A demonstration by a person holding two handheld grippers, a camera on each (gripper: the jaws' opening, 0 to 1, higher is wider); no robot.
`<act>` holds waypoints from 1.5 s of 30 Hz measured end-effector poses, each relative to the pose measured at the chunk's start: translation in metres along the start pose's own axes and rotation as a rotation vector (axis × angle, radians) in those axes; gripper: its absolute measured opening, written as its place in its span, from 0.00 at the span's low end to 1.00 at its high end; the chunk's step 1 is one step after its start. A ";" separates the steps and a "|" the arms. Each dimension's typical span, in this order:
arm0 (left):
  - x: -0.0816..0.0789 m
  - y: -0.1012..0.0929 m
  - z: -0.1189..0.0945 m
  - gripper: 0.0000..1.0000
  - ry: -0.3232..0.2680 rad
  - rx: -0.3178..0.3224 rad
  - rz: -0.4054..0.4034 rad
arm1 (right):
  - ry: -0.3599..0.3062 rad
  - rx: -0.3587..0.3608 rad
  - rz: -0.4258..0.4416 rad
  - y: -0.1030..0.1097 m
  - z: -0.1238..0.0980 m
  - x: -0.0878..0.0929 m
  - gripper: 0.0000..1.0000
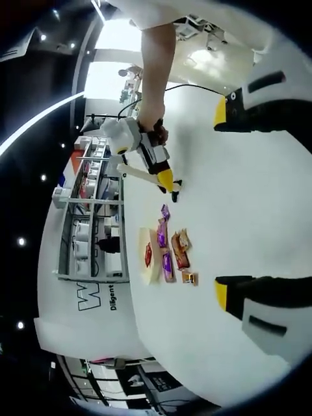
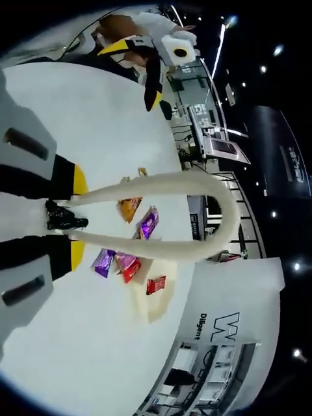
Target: Place the target food into the container with the food tongs after gripping and lifting it, then release it inside without dropping or visibly crushing the food.
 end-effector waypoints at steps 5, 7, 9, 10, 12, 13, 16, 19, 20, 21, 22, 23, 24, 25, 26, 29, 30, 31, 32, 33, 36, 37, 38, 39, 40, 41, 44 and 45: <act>0.003 0.002 0.001 0.90 0.005 -0.001 -0.007 | -0.066 -0.013 0.077 -0.003 -0.007 -0.012 0.12; 0.004 0.002 0.002 0.90 0.007 -0.003 -0.011 | -0.081 -0.007 0.081 -0.005 -0.010 -0.017 0.12; 0.005 0.003 0.003 0.90 0.009 -0.004 -0.014 | -0.098 -0.008 0.078 -0.005 -0.015 -0.025 0.12; 0.005 0.002 0.004 0.90 0.009 -0.003 -0.015 | -0.099 -0.021 0.086 -0.004 -0.015 -0.027 0.12; 0.004 0.003 0.004 0.89 0.006 -0.004 -0.013 | -0.109 -0.031 0.084 -0.003 -0.017 -0.034 0.12; 0.004 0.003 0.005 0.90 0.004 -0.005 -0.013 | -0.109 -0.027 0.075 -0.004 -0.018 -0.037 0.12; 0.004 0.004 0.007 0.90 0.006 -0.006 -0.016 | -0.120 -0.024 0.058 -0.010 -0.021 -0.054 0.12; 0.005 0.005 0.008 0.90 0.005 -0.005 -0.017 | -0.135 -0.010 0.039 -0.017 -0.023 -0.069 0.12; 0.005 0.006 0.008 0.90 0.004 -0.006 -0.018 | -0.139 -0.008 0.036 -0.019 -0.024 -0.074 0.12; 0.006 0.007 0.010 0.90 0.002 -0.010 -0.021 | -0.144 -0.005 0.033 -0.021 -0.025 -0.078 0.12; 0.006 0.009 0.011 0.90 0.004 -0.012 -0.024 | -0.141 0.000 0.027 -0.024 -0.026 -0.083 0.12; 0.007 0.010 0.013 0.90 0.006 -0.014 -0.027 | -0.138 0.006 0.021 -0.026 -0.027 -0.088 0.12; 0.007 0.011 0.014 0.90 0.004 -0.016 -0.031 | -0.140 0.010 0.014 -0.029 -0.027 -0.093 0.12; 0.006 0.011 0.015 0.90 0.003 -0.016 -0.037 | -0.139 0.011 0.013 -0.033 -0.026 -0.098 0.12; 0.006 0.012 0.016 0.90 0.002 -0.018 -0.045 | -0.135 0.018 0.001 -0.037 -0.025 -0.104 0.12; 0.004 0.011 0.019 0.91 -0.004 -0.021 -0.053 | -0.136 0.022 -0.005 -0.042 -0.019 -0.114 0.12; 0.004 0.011 0.020 0.91 -0.004 -0.023 -0.053 | -0.134 0.026 -0.007 -0.043 -0.016 -0.116 0.12; 0.004 0.011 0.021 0.91 -0.004 -0.023 -0.053 | -0.134 0.026 -0.007 -0.043 -0.015 -0.117 0.12; 0.004 0.010 0.023 0.93 0.000 -0.023 -0.052 | -0.133 0.018 -0.006 -0.044 -0.009 -0.121 0.12; 0.005 0.010 0.023 0.94 0.002 -0.024 -0.052 | -0.136 0.015 0.001 -0.045 -0.006 -0.122 0.12; 0.004 0.013 0.025 0.98 0.006 -0.039 -0.055 | -0.140 0.008 0.011 -0.050 0.005 -0.127 0.12; 0.004 0.013 0.026 0.98 0.006 -0.040 -0.056 | -0.143 0.006 0.015 -0.052 0.007 -0.127 0.12; 0.004 0.014 0.026 0.98 0.007 -0.041 -0.058 | -0.146 0.003 0.018 -0.054 0.009 -0.128 0.12; 0.004 0.014 0.026 0.99 0.007 -0.042 -0.059 | -0.152 -0.001 0.028 -0.055 0.011 -0.129 0.12; 0.005 0.018 0.028 0.99 0.014 -0.053 -0.069 | -0.162 -0.004 0.050 -0.058 0.015 -0.130 0.12; 0.005 0.019 0.028 0.99 0.014 -0.055 -0.072 | -0.164 -0.008 0.059 -0.061 0.020 -0.130 0.12; 0.008 0.023 0.029 0.99 0.032 -0.057 -0.077 | -0.159 0.000 0.064 -0.072 0.031 -0.130 0.12; 0.008 0.024 0.029 0.99 0.033 -0.063 -0.074 | -0.158 -0.004 0.068 -0.074 0.033 -0.131 0.12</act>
Point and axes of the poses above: the point that each gripper's makers call its tool centre point, and the gripper's own axes: z roughly forward along the fingers, y roughly to its left, x roughly out of its underside, the point moved 3 cm from there along -z, roughly backward along the fingers, and after that the axes turned 12 degrees about -x, right-handed, at the moved point
